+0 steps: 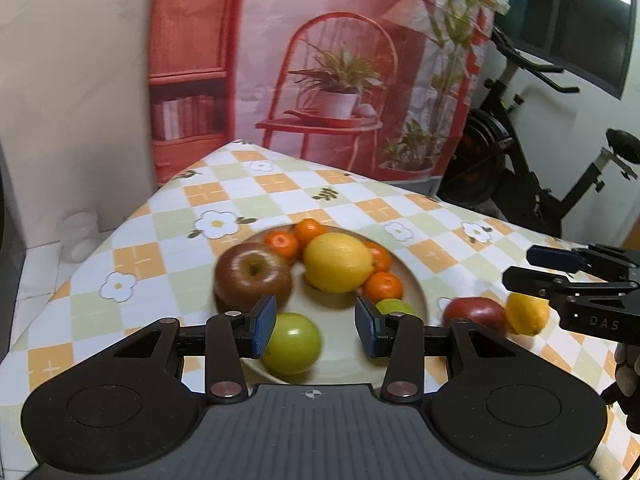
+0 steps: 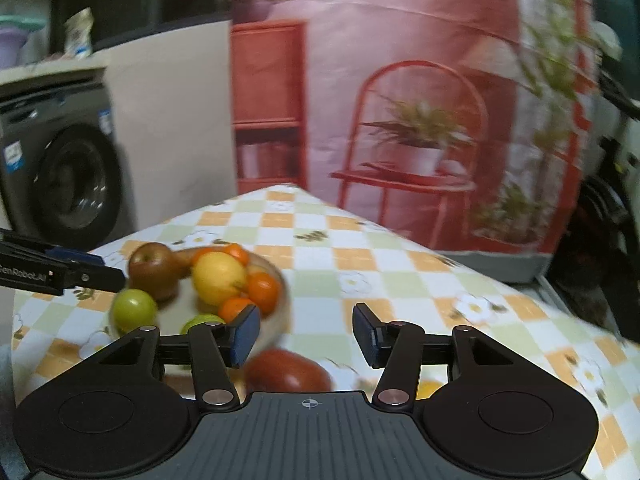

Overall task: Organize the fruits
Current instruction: 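Move both open grippers to the loose red apple on the table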

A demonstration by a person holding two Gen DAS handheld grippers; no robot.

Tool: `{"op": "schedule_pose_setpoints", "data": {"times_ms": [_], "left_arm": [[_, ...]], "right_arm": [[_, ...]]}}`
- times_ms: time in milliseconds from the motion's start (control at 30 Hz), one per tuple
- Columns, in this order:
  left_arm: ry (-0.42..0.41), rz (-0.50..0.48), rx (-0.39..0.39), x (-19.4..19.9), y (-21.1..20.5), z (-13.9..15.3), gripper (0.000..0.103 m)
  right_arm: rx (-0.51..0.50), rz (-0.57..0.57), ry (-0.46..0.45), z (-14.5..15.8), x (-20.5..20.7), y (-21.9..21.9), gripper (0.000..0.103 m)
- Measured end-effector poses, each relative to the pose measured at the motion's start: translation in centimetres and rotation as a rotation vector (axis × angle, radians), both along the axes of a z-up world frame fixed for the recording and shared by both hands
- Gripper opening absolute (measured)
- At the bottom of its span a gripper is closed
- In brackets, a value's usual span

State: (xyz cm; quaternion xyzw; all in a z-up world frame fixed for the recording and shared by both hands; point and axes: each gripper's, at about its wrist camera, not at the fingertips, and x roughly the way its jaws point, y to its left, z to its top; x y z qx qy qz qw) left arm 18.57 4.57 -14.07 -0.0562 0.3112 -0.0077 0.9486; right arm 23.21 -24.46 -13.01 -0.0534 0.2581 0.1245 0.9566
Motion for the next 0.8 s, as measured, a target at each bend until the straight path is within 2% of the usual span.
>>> {"op": "schedule_pose_setpoints", "data": {"times_ms": [267,667,800], "left_arm": [[0.016,-0.069,0.03,0.2,-3.1,-0.2,0.046],[0.058,-0.148,0.043,3.6,-5.6,-0.1,0.046],[0.049,-0.163,0.042,4.3,-6.1,0.0,0.046]], "right_arm": [[0.075,-0.1,0.01,-2.0,-3.6,-4.8,0.048],[0.119,-0.111,0.027,-3.8,-5.7,-5.5,0.048],[0.063,-0.057,0.025,-3.5,-5.3,-4.4,0.048]]}}
